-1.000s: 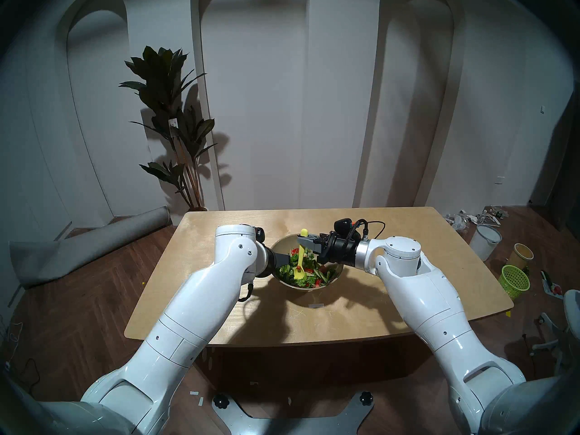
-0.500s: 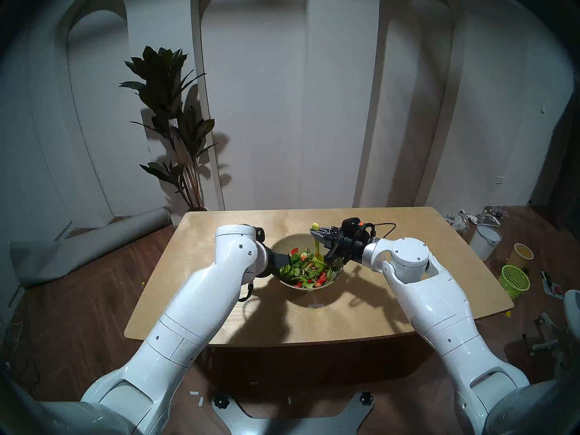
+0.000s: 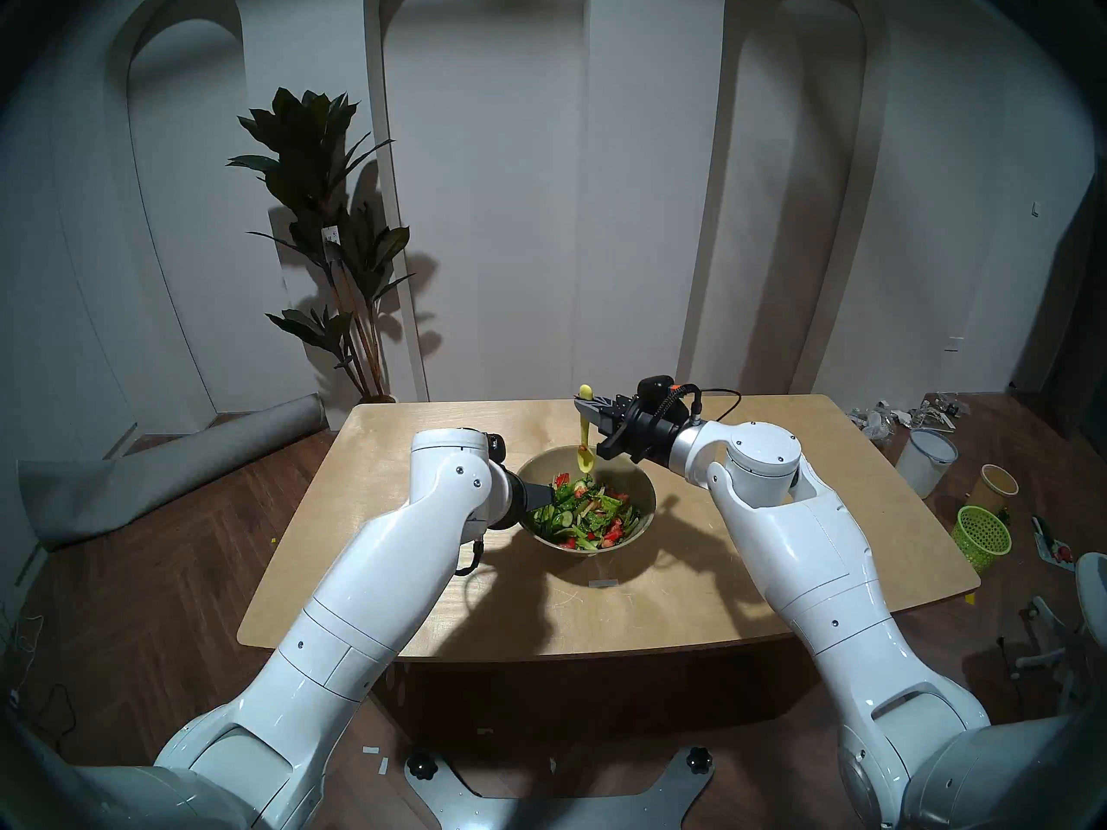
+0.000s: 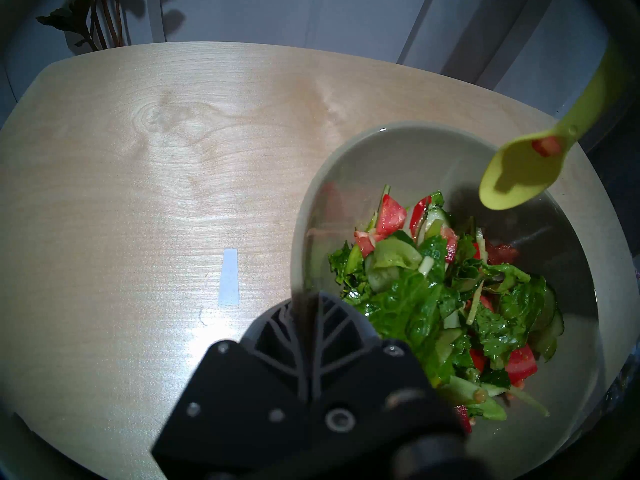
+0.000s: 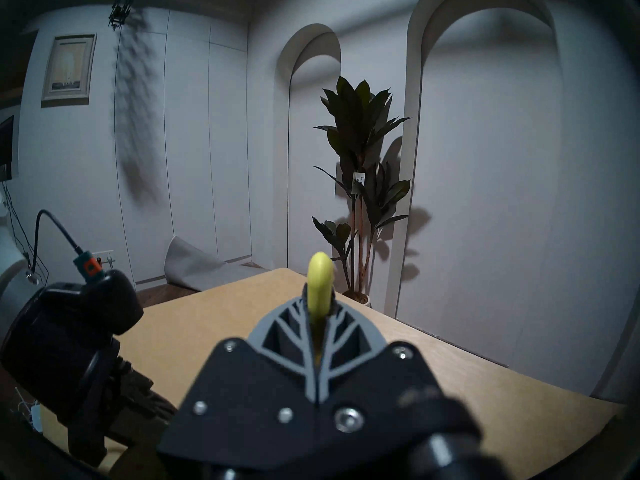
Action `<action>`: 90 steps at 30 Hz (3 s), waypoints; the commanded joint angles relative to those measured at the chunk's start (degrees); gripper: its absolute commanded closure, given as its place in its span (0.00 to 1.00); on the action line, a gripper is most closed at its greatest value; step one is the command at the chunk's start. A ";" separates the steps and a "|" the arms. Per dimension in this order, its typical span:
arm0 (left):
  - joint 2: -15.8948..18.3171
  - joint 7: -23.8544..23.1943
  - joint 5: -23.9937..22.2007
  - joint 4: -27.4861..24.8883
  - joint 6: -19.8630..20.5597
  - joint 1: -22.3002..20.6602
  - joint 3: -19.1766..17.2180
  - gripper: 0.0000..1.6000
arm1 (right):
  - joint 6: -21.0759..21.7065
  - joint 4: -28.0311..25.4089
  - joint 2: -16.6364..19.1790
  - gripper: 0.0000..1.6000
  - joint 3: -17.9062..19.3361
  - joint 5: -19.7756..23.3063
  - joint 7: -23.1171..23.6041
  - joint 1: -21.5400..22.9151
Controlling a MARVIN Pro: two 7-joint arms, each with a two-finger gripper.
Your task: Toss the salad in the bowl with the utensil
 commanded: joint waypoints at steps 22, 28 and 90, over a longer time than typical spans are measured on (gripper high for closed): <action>-0.17 1.46 -0.06 -0.17 -0.07 -0.23 -0.20 1.00 | 6.37 1.15 -2.70 1.00 4.17 11.93 7.53 -2.50; -0.09 1.25 0.03 -0.16 -0.07 -0.23 -0.15 1.00 | 8.41 -2.01 -0.98 1.00 7.61 12.92 6.96 -3.45; -0.35 1.76 -0.12 -0.18 -0.07 -0.20 -0.34 1.00 | -7.46 39.40 -5.04 1.00 7.38 12.24 18.82 13.45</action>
